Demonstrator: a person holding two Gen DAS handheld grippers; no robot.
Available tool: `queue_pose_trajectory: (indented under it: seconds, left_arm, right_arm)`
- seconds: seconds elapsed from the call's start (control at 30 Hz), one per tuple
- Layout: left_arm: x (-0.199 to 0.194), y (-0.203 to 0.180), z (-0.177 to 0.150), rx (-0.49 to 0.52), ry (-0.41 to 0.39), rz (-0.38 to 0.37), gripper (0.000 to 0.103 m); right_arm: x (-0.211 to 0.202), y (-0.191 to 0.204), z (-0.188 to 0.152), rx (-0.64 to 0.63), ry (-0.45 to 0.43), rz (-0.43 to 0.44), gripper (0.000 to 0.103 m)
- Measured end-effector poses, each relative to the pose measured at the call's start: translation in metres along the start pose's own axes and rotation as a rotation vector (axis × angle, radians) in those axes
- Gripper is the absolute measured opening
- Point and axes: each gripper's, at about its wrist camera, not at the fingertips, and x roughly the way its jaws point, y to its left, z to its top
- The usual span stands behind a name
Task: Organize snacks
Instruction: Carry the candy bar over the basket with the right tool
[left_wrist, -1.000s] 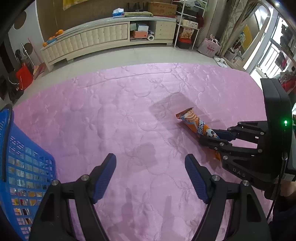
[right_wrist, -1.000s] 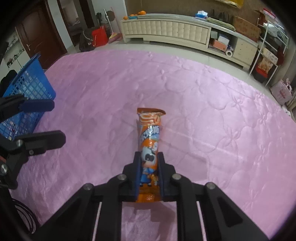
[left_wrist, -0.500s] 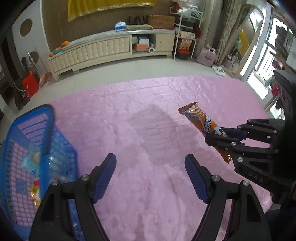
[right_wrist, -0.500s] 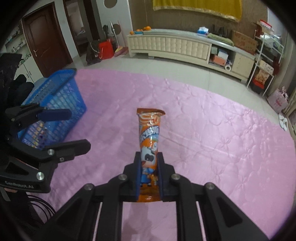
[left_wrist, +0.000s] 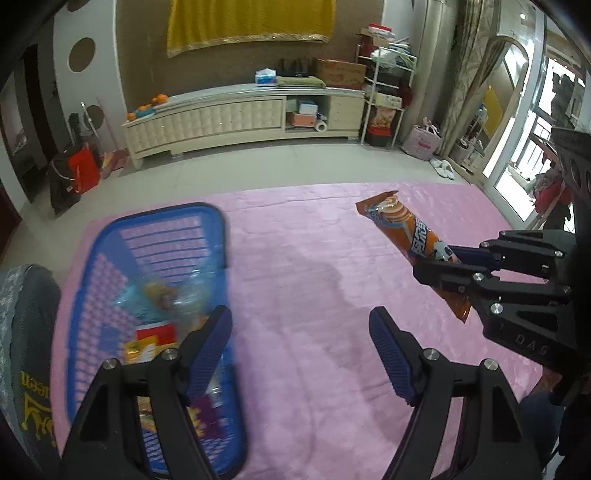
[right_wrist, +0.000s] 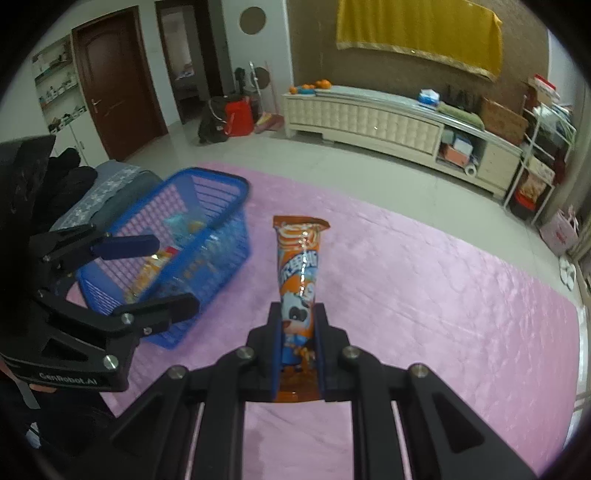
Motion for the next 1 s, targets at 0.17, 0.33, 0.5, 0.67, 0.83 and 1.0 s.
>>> queue_pose_trajectory:
  seconds: [0.17, 0.33, 0.5, 0.67, 0.83, 1.0]
  left_arm:
    - [-0.025, 0.039, -0.009, -0.031, -0.020, 0.028, 0.075]
    - [-0.045, 0.084, -0.016, -0.070, -0.036, 0.063, 0.075]
    - [-0.060, 0.127, -0.017, -0.093, -0.035, 0.100, 0.075]
    - [-0.068, 0.162, -0.016, -0.112, -0.041, 0.122, 0.075]
    - [-0.061, 0.186, -0.015, -0.120, -0.035, 0.128, 0.075]
    - [-0.046, 0.202, -0.011, -0.109, -0.017, 0.129, 0.075]
  right_arm:
    - [0.005, 0.035, 0.019, -0.019, -0.008, 0.034, 0.019]
    - [0.016, 0.068, 0.039, -0.058, 0.000, 0.052, 0.019]
    - [0.030, 0.100, 0.059, -0.086, 0.020, 0.066, 0.019]
    - [0.052, 0.119, 0.072, -0.072, 0.059, 0.058, 0.019]
    - [0.075, 0.126, 0.081, -0.034, 0.094, 0.075, 0.019]
    - [0.102, 0.135, 0.089, -0.016, 0.141, 0.060, 0.019]
